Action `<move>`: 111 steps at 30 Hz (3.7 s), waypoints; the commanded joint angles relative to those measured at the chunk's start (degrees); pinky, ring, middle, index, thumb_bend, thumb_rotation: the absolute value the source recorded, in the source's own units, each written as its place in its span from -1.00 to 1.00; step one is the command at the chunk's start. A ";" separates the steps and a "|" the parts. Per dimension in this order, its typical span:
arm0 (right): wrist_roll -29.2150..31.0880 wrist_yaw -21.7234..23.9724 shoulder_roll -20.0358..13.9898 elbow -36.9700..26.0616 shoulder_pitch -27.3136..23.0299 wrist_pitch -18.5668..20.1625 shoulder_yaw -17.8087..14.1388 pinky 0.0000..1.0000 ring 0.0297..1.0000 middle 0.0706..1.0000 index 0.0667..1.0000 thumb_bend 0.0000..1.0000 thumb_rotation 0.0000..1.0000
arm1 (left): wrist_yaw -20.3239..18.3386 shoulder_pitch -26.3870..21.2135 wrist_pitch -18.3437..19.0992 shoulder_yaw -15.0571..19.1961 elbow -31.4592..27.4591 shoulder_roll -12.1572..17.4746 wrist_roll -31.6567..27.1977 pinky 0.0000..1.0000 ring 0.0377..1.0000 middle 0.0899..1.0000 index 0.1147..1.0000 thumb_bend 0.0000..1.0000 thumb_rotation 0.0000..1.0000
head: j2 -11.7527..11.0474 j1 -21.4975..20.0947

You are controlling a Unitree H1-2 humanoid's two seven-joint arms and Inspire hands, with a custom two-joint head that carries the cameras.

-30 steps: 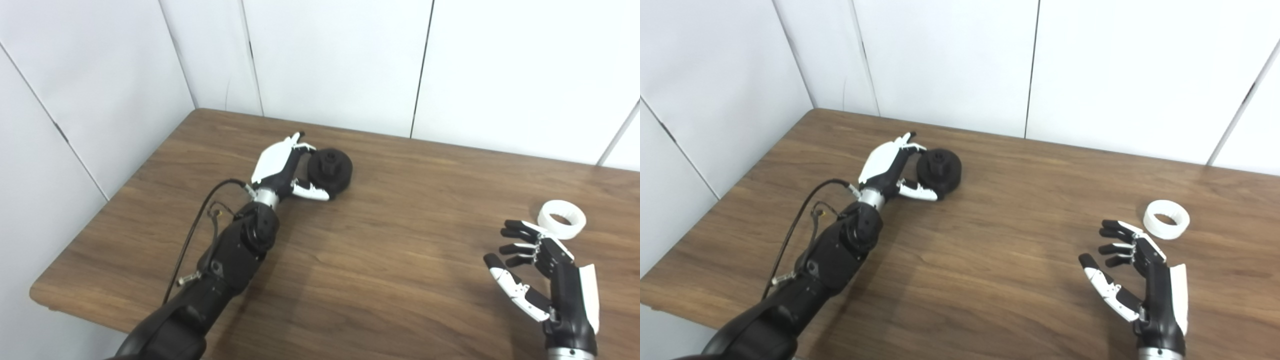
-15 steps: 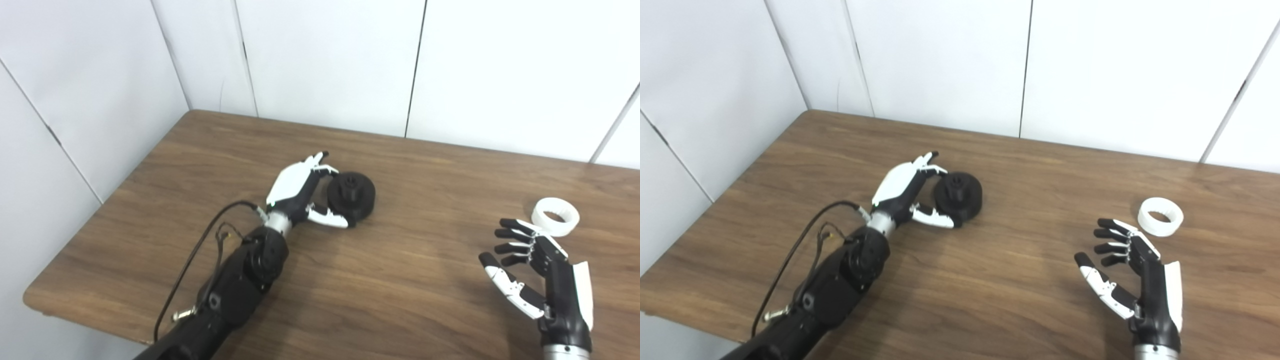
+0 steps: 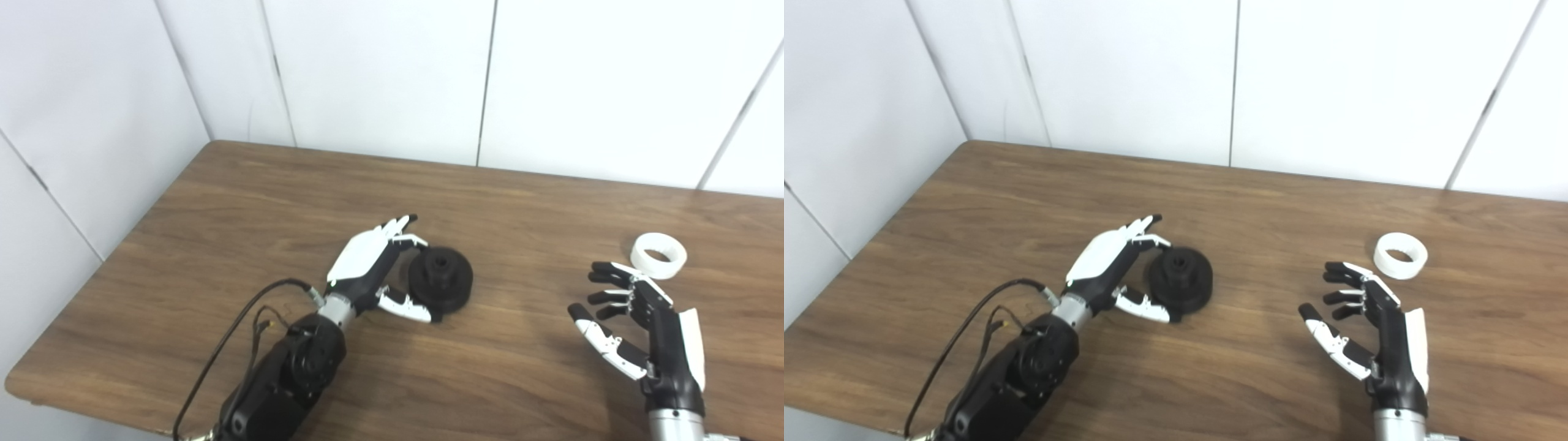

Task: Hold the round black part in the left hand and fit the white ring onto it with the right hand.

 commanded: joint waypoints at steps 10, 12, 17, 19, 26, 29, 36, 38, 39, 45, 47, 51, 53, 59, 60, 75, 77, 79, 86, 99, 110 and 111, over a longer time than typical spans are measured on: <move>-2.05 -1.79 3.89 -1.91 -0.63 1.96 1.55 -0.13 0.08 0.34 0.37 0.06 -0.71 | -4.32 5.94 1.40 1.45 -10.55 -2.30 0.03 1.00 1.00 1.00 0.14 0.82 -0.39 | 2.53 -6.78; -2.36 -2.17 4.30 -1.82 -0.83 1.95 1.66 -0.12 0.09 0.32 0.37 0.06 -0.70 | -3.82 7.14 0.60 1.52 -11.06 -2.88 0.27 1.00 1.00 1.00 0.14 0.81 -0.38 | 2.66 -7.72; -2.63 -2.81 4.96 -1.64 -1.19 2.11 1.64 -0.12 0.08 0.31 0.37 0.07 -0.68 | -3.25 8.78 -1.03 1.26 -11.26 -4.08 0.88 0.97 1.00 1.00 0.13 0.80 -0.32 | 3.05 -8.36; -2.52 -2.74 5.00 -1.82 -1.16 2.32 1.64 -0.12 0.08 0.32 0.38 0.06 -0.67 | -3.41 9.25 -1.04 1.16 -11.60 -4.48 1.11 0.97 1.00 1.00 0.13 0.81 -0.34 | 3.24 -8.36; -2.37 -2.72 4.90 -1.98 -1.05 2.12 1.76 -0.12 0.10 0.33 0.38 0.04 -0.70 | -3.06 10.59 -1.58 1.46 -11.86 -5.51 1.38 0.93 1.00 1.00 0.14 0.80 -0.36 | 3.33 -8.27; -2.40 -2.75 4.85 -1.98 -0.92 1.93 1.82 -0.12 0.10 0.33 0.38 0.05 -0.72 | -3.17 11.03 -1.38 1.77 -11.92 -5.82 1.04 0.94 1.00 1.00 0.14 0.80 -0.36 | 3.20 -8.95; -2.97 -2.67 4.11 -2.46 -1.06 1.94 1.40 -0.09 0.13 0.37 0.38 0.07 -0.68 | -3.59 11.43 -1.33 2.65 -12.08 -5.91 0.30 0.94 1.00 1.00 0.16 0.77 -0.40 | 2.37 -13.18; -3.09 -2.66 3.44 -2.75 -1.34 1.89 0.83 -0.08 0.15 0.37 0.37 0.09 -0.72 | -3.61 11.44 -1.82 2.95 -11.85 -5.75 0.05 0.98 1.00 1.00 0.15 0.77 -0.40 | 2.10 -13.96; -3.47 -2.65 3.00 -2.91 -1.46 1.96 0.57 -0.06 0.17 0.38 0.37 0.10 -0.69 | -3.61 11.45 -2.01 3.05 -11.73 -5.70 0.03 0.99 1.00 1.00 0.15 0.77 -0.39 | 1.77 -14.52; -5.83 -2.10 0.06 -4.49 -2.54 4.38 -1.62 -0.04 0.19 0.40 0.38 0.12 -0.65 | -3.84 11.88 -2.82 3.80 -11.07 -5.75 -0.48 1.00 1.00 1.00 0.15 0.78 -0.41 | -0.18 -19.04; -6.61 -1.67 -0.93 -5.06 -2.99 5.71 -2.13 -0.02 0.22 0.42 0.39 0.12 -0.66 | -3.96 11.96 -3.40 4.08 -10.65 -5.50 -0.76 1.00 1.00 1.00 0.15 0.78 -0.42 | -0.85 -21.15; -8.09 -1.38 -2.84 -6.28 -3.90 7.59 -3.06 0.02 0.23 0.42 0.41 0.18 -0.63 | -3.93 12.13 -4.66 4.71 -9.99 -4.88 -1.19 0.97 1.00 1.00 0.15 0.78 -0.42 | -2.20 -24.94; -8.80 -1.58 -3.26 -6.72 -4.13 8.23 -3.37 0.00 0.23 0.42 0.40 0.19 -0.59 | -4.09 12.17 -5.01 5.00 -9.82 -4.66 -1.35 0.94 1.00 1.00 0.15 0.78 -0.42 | -2.42 -26.05; -10.29 -1.77 -4.06 -7.43 -5.25 9.68 -4.02 -0.03 0.21 0.44 0.42 0.18 -0.54 | -4.58 12.00 -5.47 5.60 -9.68 -4.62 -1.79 0.90 1.00 1.00 0.13 0.78 -0.45 | -2.52 -26.88; -10.43 -1.76 -4.16 -7.48 -5.45 9.78 -4.12 -0.03 0.20 0.43 0.42 0.18 -0.54 | -4.64 11.97 -5.43 5.65 -9.71 -4.64 -1.89 0.90 1.00 1.00 0.13 0.78 -0.45 | -2.49 -26.88; -17.62 -1.23 -6.21 -8.07 -11.32 14.00 -5.36 0.15 0.40 0.50 0.41 0.26 -0.44 | -5.00 11.98 -5.38 5.91 -10.03 -4.85 -2.24 0.92 1.00 1.00 0.13 0.80 -0.47 | -2.41 -26.46; -19.23 0.16 -7.23 -8.13 -12.46 16.05 -5.32 0.20 0.47 0.56 0.42 0.27 -0.40 | -4.97 12.03 -5.48 5.90 -10.04 -4.91 -2.15 0.92 1.00 1.00 0.13 0.79 -0.47 | -2.37 -26.35; -20.14 1.46 -8.47 -7.73 -13.83 17.72 -5.28 0.24 0.55 0.61 0.44 0.29 -0.34 | -5.03 12.03 -5.40 5.85 -10.02 -4.97 -2.03 0.93 1.00 1.00 0.13 0.78 -0.48 | -2.39 -26.29; -21.38 5.14 -12.93 -3.71 -18.74 21.07 -4.48 0.35 0.71 0.76 0.56 0.40 -0.11 | -4.95 12.00 -5.34 5.62 -10.02 -5.31 -1.71 0.94 1.00 1.00 0.14 0.78 -0.48 | -2.29 -25.57; -21.20 17.22 -19.69 3.19 -25.71 28.92 -0.83 0.55 0.90 0.97 0.81 0.59 0.11 | -4.83 11.84 -5.32 5.66 -9.69 -5.10 -1.55 0.90 1.00 1.00 0.14 0.78 -0.46 | -2.44 -24.87; -20.35 18.35 -23.40 11.42 -28.32 26.83 3.48 0.76 0.99 1.00 0.90 1.00 0.56 | -4.86 11.98 -5.33 5.75 -10.11 -4.78 -1.43 0.86 1.00 1.00 0.14 0.78 -0.45 | -2.21 -24.45; -20.18 18.32 -23.58 12.09 -28.50 26.69 3.70 0.78 1.00 1.00 0.90 1.00 0.56 | -4.91 12.03 -5.18 5.75 -10.23 -4.77 -1.32 0.86 1.00 1.00 0.14 0.78 -0.45 | -2.16 -24.44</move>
